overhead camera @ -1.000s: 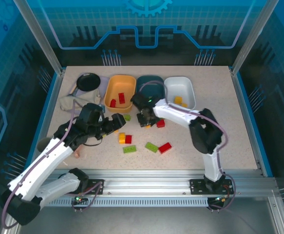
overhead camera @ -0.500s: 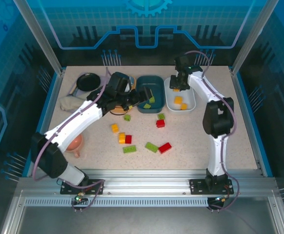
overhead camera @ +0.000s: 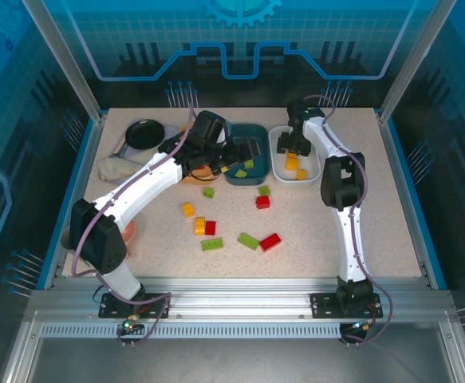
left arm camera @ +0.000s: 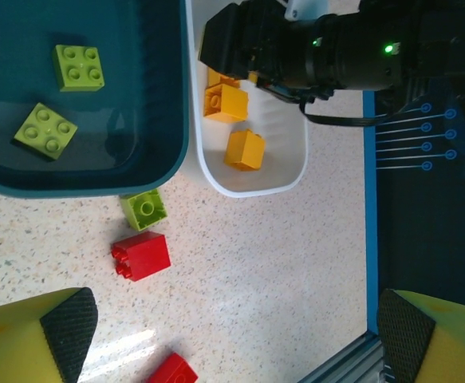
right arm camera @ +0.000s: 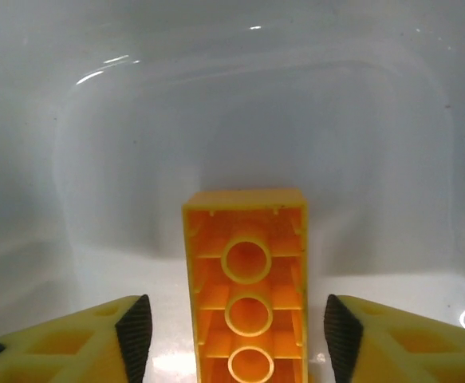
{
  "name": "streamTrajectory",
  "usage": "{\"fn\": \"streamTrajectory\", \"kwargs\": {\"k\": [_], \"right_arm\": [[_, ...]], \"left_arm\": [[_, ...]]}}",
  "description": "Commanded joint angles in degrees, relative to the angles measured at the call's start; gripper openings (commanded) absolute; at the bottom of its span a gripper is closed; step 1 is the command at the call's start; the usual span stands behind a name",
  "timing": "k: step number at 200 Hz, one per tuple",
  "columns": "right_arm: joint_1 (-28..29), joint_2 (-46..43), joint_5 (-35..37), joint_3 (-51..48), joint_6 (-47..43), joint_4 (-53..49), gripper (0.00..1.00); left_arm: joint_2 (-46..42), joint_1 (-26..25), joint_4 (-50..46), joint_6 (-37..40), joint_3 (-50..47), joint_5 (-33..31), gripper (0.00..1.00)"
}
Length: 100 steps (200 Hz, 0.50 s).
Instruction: Sort the legos into containers by color
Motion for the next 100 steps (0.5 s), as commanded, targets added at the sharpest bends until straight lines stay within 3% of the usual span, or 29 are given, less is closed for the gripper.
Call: {"fn": "streamTrajectory", "kwargs": {"k": [1,33,64,100], "right_arm": [[0.50,-6.42,-0.56,1.99,-0.74,-1.69,0.67],[2.96,-20.69,-0.34,-5.86,-1.26,2.10,0.67],[8.63,-40.23,-1.60,-29.46,-2.02,13.10,0.67],[17.83,-60.04,-7.82,-57.27,-1.05,22.98,0.67]], "left_arm": [[-3.27,-0.41,-4.07,1.26,-0.84,-1.95,0.94],[-6.19,-0.39,-10.02,0.77,-4.06,-5.03,0.93],[-8.06,-0.66,-11.10,0.28,-10.53,-4.11,0.90],[-5.70,-3.45,-15.71,4.26,-13.84,-7.41,0.87]]}}
